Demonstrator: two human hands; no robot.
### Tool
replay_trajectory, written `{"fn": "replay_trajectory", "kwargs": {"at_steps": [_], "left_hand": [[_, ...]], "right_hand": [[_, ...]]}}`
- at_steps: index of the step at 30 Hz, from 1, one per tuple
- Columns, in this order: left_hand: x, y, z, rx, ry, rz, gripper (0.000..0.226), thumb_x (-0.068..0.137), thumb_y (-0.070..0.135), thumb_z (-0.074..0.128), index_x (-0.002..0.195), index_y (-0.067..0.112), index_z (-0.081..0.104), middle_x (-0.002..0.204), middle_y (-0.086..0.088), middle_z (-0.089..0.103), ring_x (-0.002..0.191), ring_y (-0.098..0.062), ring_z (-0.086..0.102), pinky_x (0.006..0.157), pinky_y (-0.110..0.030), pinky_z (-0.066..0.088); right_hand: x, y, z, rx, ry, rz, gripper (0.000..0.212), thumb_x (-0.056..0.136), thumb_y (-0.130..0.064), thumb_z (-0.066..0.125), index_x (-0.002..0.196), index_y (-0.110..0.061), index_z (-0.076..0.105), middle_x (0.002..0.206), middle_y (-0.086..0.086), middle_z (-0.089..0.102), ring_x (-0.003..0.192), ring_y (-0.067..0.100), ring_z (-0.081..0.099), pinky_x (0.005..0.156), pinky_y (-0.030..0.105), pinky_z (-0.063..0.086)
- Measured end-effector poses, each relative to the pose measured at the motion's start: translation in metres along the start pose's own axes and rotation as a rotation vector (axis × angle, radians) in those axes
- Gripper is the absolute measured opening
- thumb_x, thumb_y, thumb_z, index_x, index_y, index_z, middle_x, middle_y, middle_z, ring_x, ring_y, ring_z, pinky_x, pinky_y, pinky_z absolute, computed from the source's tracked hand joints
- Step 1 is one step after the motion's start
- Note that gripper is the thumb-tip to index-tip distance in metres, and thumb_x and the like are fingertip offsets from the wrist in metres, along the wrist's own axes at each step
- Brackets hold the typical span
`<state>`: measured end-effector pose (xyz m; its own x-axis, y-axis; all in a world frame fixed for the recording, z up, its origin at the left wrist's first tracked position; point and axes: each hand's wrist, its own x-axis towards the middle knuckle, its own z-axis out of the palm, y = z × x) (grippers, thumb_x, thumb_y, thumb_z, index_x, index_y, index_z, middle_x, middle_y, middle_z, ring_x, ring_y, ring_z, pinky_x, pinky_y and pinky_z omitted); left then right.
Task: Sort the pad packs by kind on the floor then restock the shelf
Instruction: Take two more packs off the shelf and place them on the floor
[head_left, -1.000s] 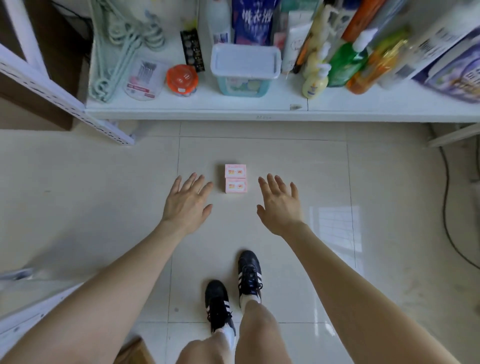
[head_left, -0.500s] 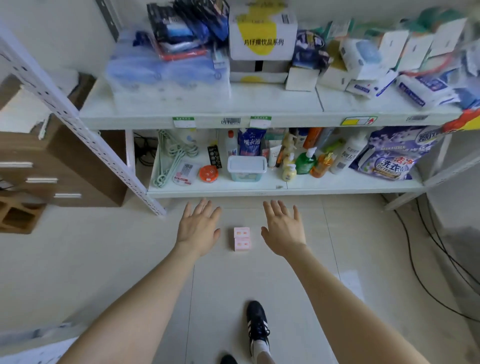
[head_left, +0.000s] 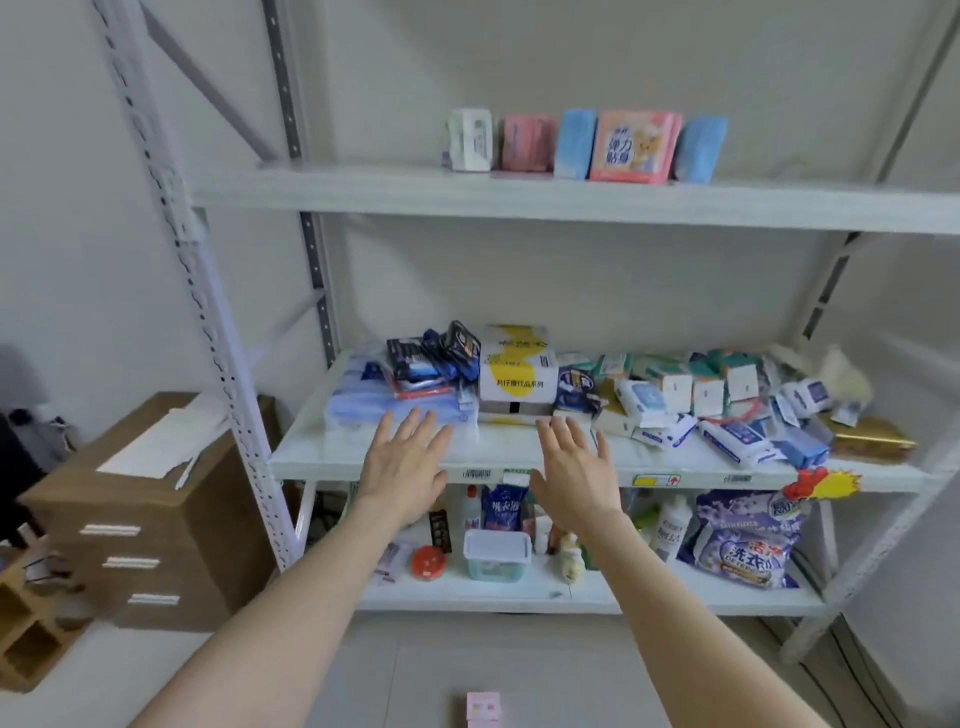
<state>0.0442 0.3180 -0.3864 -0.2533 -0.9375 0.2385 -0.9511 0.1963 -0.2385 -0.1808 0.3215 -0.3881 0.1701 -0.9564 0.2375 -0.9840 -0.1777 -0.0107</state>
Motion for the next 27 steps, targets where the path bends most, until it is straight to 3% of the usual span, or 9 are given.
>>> {"fn": "replay_trajectory", "kwargs": {"at_steps": [11, 16, 27], "left_hand": [[0.078, -0.025, -0.145, 0.079, 0.314, 0.02, 0.063, 0.098, 0.049, 0.038, 0.153, 0.025, 0.019, 0.162, -0.006, 0.014, 0.15, -0.024, 0.007, 0.118, -0.052, 0.0], [0.119, -0.017, -0.188, 0.132, 0.431, 0.054, 0.065, 0.097, 0.051, 0.037, 0.153, 0.024, 0.018, 0.161, -0.007, 0.016, 0.15, -0.024, 0.01, 0.12, -0.053, 0.005], [0.203, 0.011, -0.237, 0.073, 0.564, 0.048, 0.063, 0.097, 0.051, 0.037, 0.153, 0.027, 0.018, 0.162, -0.004, 0.014, 0.15, -0.022, 0.007, 0.119, -0.048, 0.0]], "right_hand": [[0.055, 0.028, -0.14, -0.032, 0.328, 0.026, 0.068, 0.097, -0.041, 0.042, 0.153, -0.018, 0.012, 0.161, 0.006, 0.014, 0.149, 0.023, 0.01, 0.118, 0.05, 0.01], [0.082, 0.056, -0.177, -0.025, 0.407, 0.051, 0.068, 0.097, -0.042, 0.041, 0.153, -0.019, 0.01, 0.162, 0.006, 0.012, 0.149, 0.022, 0.008, 0.118, 0.048, 0.008], [0.137, 0.124, -0.222, -0.024, 0.516, 0.018, 0.07, 0.097, -0.044, 0.04, 0.154, -0.02, 0.009, 0.162, 0.003, 0.009, 0.149, 0.02, 0.007, 0.119, 0.047, 0.008]]}}
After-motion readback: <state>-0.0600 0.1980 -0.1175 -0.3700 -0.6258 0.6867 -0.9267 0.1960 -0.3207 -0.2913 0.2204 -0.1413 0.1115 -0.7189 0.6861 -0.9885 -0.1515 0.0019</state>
